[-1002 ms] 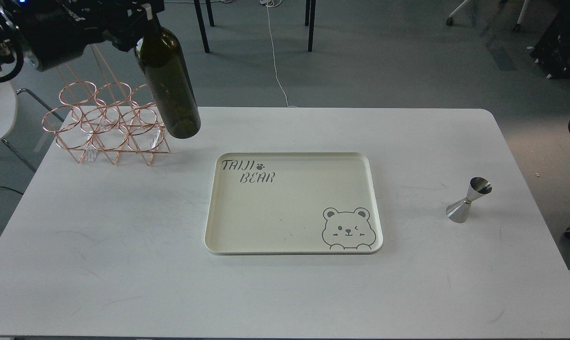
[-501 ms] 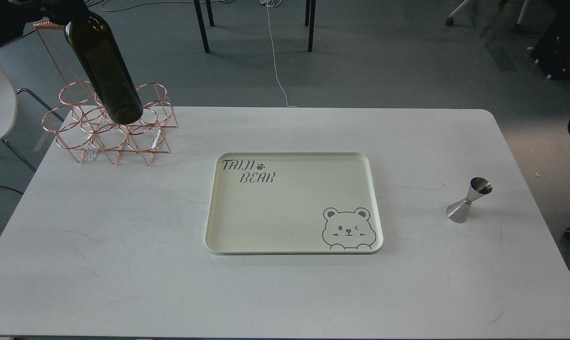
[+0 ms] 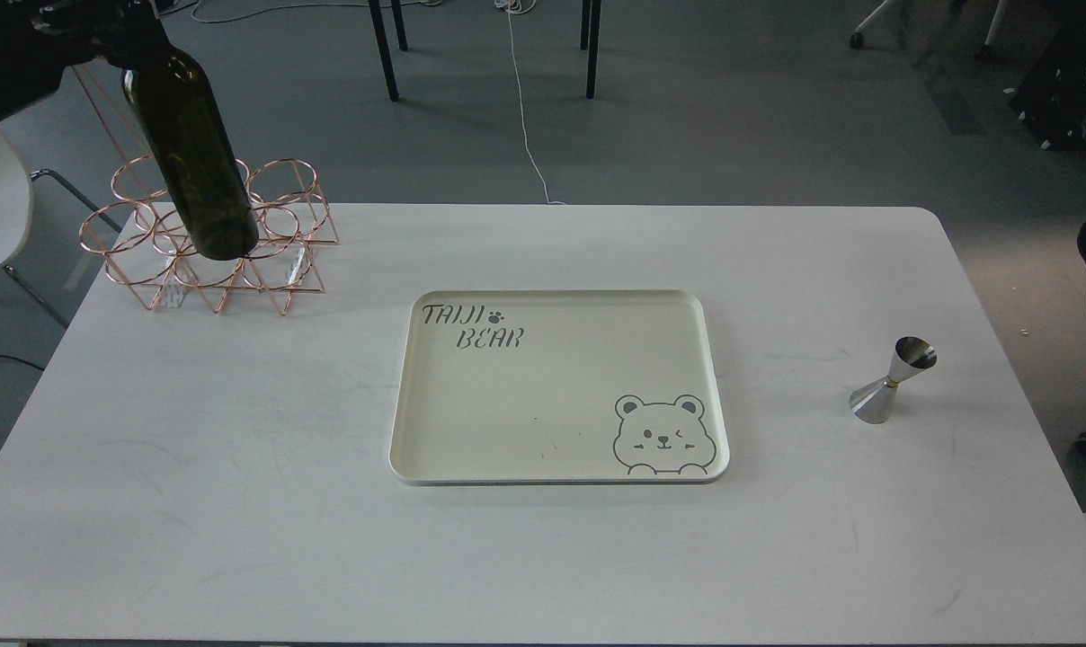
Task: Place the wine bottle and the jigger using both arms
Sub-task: 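Lower the bottle into a slot of the copper wire rack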
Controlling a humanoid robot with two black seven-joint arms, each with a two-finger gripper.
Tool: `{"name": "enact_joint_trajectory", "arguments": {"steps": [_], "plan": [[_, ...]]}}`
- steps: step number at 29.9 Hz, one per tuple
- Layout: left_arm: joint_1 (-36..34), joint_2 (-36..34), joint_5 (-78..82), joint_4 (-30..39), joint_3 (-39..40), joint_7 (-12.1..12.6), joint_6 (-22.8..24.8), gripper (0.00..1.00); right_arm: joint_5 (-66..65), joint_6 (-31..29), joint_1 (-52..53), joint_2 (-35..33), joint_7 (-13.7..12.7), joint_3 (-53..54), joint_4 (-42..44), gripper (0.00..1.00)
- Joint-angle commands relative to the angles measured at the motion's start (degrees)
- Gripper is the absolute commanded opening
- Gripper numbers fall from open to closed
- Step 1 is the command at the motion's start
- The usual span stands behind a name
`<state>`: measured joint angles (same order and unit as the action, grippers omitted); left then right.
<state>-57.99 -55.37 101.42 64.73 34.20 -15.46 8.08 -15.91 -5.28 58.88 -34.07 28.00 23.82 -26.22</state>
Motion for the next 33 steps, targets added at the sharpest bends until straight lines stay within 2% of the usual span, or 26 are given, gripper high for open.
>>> {"name": "enact_joint_trajectory", "arguments": {"steps": [1, 33], "plan": [[-0.4, 1.5, -0.1, 0.4, 0.1, 0.0, 0.1, 0.21, 0.0, 0.0, 0.0, -0.1, 0.0, 0.0, 0.0, 0.95], [-0.9, 3.1, 0.0, 0.1, -0.4, 0.3, -0.2, 0.22, 0.0, 0.0, -0.1, -0.1, 0.0, 0.0, 0.0, 0.95]]}}
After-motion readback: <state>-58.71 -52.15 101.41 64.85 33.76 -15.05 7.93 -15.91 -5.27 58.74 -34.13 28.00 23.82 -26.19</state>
